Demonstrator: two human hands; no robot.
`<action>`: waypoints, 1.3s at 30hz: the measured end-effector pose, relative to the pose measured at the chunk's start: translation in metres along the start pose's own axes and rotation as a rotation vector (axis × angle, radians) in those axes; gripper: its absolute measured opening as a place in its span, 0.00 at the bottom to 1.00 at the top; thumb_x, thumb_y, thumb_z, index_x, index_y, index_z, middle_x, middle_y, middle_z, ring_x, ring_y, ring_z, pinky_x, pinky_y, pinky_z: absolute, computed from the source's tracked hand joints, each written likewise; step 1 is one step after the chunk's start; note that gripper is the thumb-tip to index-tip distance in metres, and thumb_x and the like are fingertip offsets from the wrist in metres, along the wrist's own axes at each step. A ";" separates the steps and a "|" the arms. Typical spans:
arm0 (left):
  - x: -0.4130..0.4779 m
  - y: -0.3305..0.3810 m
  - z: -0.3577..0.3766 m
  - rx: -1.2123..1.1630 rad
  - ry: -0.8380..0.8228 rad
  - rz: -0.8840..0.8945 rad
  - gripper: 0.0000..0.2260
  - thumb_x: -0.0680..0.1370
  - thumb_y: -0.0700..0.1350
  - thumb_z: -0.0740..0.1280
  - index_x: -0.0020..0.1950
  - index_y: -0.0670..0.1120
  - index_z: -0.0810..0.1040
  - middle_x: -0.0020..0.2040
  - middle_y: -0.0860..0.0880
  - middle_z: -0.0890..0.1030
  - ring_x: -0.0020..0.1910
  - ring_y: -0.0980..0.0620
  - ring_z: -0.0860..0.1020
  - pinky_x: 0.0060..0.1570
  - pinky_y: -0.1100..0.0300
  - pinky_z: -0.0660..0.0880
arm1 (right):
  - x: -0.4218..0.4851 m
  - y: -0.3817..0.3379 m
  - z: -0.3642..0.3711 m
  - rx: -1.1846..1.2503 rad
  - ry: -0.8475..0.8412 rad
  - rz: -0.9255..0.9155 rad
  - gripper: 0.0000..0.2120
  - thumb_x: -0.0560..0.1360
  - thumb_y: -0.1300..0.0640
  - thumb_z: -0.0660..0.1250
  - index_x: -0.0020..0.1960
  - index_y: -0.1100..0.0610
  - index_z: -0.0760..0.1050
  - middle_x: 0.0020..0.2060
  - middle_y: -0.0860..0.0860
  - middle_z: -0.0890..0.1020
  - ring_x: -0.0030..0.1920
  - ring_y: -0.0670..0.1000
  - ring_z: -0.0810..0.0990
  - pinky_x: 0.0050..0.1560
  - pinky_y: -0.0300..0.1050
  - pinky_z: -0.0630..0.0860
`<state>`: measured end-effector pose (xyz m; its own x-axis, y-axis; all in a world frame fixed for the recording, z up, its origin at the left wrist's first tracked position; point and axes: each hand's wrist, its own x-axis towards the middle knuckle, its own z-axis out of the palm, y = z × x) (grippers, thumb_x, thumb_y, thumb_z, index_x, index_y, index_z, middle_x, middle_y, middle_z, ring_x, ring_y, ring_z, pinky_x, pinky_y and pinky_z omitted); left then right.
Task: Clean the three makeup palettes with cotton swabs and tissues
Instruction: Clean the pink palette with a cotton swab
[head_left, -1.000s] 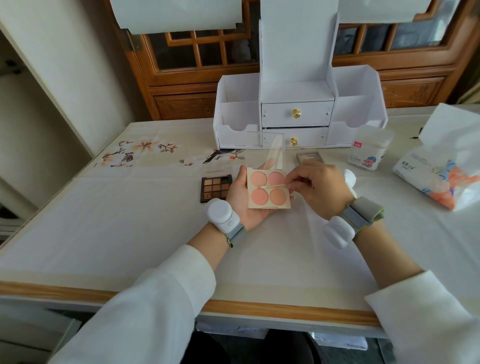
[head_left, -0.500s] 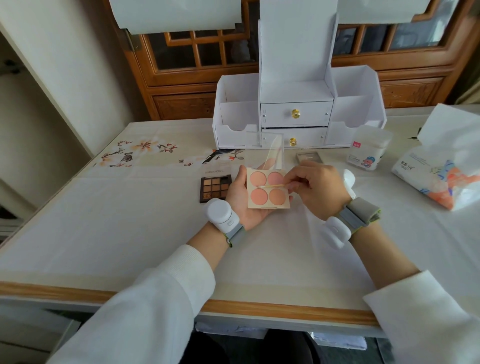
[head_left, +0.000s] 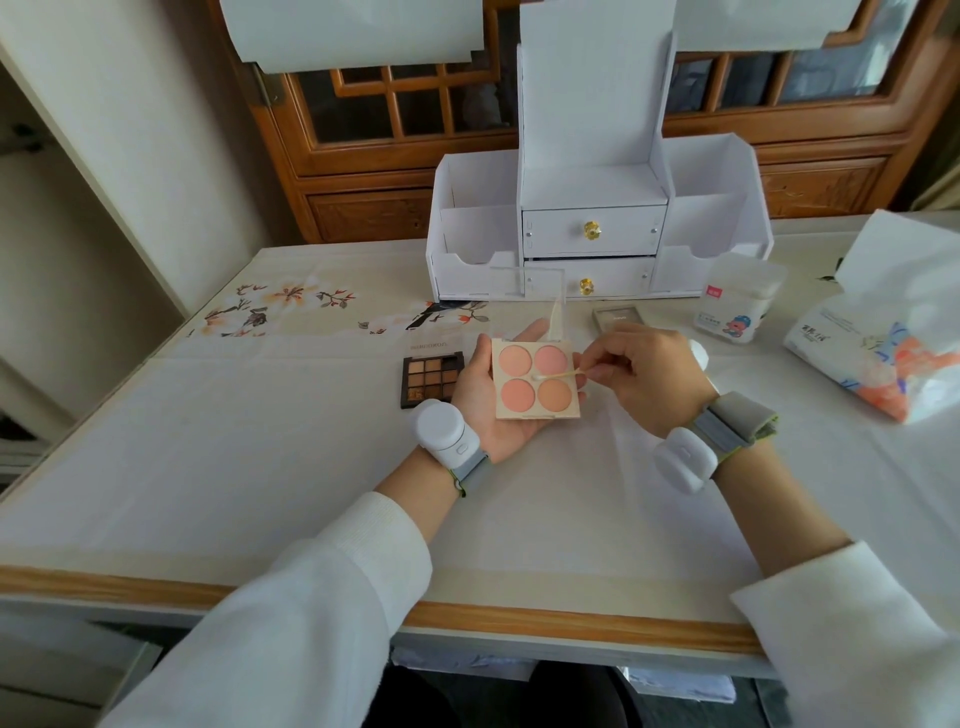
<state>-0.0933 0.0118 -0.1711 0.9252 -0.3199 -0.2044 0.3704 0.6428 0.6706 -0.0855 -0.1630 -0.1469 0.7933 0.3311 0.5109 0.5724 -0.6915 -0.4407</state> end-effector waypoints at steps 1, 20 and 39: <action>0.000 0.000 0.000 0.005 0.003 0.004 0.28 0.80 0.63 0.41 0.62 0.52 0.74 0.50 0.42 0.83 0.46 0.40 0.82 0.48 0.48 0.79 | 0.000 0.000 0.000 -0.002 -0.001 0.002 0.04 0.69 0.67 0.70 0.40 0.60 0.82 0.36 0.53 0.81 0.34 0.48 0.72 0.38 0.20 0.63; 0.002 0.000 -0.004 0.009 0.019 0.060 0.29 0.80 0.62 0.40 0.61 0.50 0.75 0.48 0.39 0.83 0.43 0.40 0.83 0.44 0.51 0.80 | 0.003 0.015 -0.002 -0.028 -0.060 0.090 0.06 0.71 0.63 0.69 0.42 0.54 0.81 0.39 0.50 0.82 0.40 0.52 0.77 0.44 0.51 0.77; 0.002 -0.001 -0.005 0.030 0.012 0.037 0.28 0.80 0.62 0.41 0.62 0.51 0.74 0.50 0.40 0.82 0.45 0.40 0.82 0.48 0.50 0.78 | 0.002 0.009 0.000 -0.011 -0.029 0.048 0.05 0.71 0.62 0.68 0.42 0.52 0.81 0.38 0.50 0.81 0.38 0.51 0.76 0.41 0.54 0.76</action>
<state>-0.0913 0.0140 -0.1759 0.9392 -0.2876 -0.1877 0.3335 0.6329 0.6987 -0.0787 -0.1685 -0.1494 0.8255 0.3161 0.4675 0.5315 -0.7142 -0.4555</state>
